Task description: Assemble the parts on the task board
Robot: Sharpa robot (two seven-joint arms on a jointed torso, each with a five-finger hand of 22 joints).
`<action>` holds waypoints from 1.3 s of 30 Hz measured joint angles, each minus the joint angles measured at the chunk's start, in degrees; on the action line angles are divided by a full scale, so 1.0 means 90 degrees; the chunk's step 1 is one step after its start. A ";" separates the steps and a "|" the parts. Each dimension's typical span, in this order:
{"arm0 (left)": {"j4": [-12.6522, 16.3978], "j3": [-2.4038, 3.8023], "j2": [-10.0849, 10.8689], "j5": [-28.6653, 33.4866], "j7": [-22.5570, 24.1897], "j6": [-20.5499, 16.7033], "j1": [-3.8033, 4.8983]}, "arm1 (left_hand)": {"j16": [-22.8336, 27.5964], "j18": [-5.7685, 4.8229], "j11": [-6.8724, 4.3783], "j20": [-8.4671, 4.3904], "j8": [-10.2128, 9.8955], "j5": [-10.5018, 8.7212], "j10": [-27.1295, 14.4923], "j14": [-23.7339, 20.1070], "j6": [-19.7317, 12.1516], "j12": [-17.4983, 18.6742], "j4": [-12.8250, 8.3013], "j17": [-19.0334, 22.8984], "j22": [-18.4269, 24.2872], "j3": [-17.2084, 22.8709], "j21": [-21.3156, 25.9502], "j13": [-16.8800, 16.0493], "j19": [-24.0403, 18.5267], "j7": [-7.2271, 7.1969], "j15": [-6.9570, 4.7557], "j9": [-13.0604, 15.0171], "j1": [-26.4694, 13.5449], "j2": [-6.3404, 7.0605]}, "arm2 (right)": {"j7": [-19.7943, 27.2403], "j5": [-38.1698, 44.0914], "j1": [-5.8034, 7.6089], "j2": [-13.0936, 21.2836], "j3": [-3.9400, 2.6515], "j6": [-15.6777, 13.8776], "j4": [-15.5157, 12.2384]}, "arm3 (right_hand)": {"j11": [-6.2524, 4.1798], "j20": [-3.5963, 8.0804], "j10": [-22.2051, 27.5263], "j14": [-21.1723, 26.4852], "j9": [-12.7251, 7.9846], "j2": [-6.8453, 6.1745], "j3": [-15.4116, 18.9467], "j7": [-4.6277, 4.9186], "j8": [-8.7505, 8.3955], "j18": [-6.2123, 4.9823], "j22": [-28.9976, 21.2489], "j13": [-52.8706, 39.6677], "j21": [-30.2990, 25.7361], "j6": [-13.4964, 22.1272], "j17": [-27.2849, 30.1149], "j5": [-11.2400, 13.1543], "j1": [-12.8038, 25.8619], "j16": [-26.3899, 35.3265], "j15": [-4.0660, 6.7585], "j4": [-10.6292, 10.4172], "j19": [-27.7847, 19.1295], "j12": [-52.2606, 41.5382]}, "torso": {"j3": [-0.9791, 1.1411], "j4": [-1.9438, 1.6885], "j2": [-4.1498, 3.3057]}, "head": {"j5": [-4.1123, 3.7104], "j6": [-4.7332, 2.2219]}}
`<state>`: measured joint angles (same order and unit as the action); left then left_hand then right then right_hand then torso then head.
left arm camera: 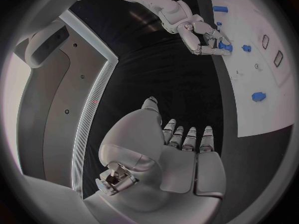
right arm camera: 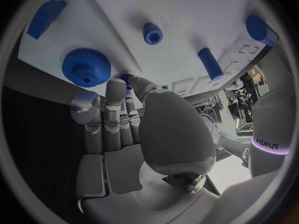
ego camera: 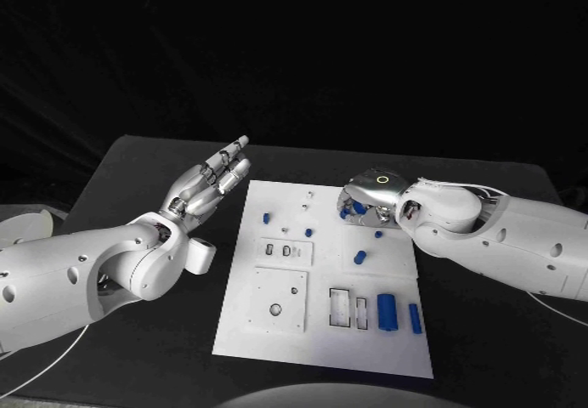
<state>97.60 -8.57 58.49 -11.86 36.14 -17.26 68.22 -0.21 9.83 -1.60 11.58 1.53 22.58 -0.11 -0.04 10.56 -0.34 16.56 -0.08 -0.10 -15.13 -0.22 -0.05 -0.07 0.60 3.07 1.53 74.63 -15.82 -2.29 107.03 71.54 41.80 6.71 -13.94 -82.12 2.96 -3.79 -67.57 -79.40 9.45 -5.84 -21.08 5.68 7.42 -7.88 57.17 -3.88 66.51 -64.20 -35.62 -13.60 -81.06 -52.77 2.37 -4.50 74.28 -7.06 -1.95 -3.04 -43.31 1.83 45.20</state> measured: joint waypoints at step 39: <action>-0.0059 -0.0062 -0.0037 0.0058 -0.0174 0.0108 0.0000 | 0.0000 0.0000 0.0045 -0.0001 0.0024 0.0122 0.0045 0.0000 0.0079 0.0000 -0.0017 -0.0001 0.0004 0.0052 0.0000 -0.0005 0.0000 0.0035 0.0000 0.0010 0.0101 0.0000 | -0.0083 -0.0730 0.0420 -0.1209 -0.0012 -0.0244 0.0954 | -0.0003 -0.0045 -0.0223 -0.0069 0.0100 0.0026 -0.0031 0.0028 -0.0005 0.0090 0.0332 0.0030 0.0209 -0.0098 -0.0246 -0.0044 -0.0028 -0.0200 -0.0068 -0.0003 0.0094 0.0106 | -0.0043 -0.0121 -0.0095 | -0.0034 -0.0042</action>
<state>97.07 -9.13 58.16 -11.34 34.58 -16.28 68.21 -0.21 9.83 -1.20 11.57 1.74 23.69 0.29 -0.04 11.27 -0.34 16.41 -0.09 -0.06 -14.66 -0.22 -0.10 -0.07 0.91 3.06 1.62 75.54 -15.83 -3.03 100.46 75.32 30.92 6.60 -16.14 -73.53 2.93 -4.20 -69.57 -80.02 10.35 -5.60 -21.36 5.93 7.37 -7.07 60.16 -3.61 68.40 -65.09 -37.83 -13.99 -81.31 -54.57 1.75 -4.52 75.13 -6.11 -2.34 -4.13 -44.17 1.53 44.82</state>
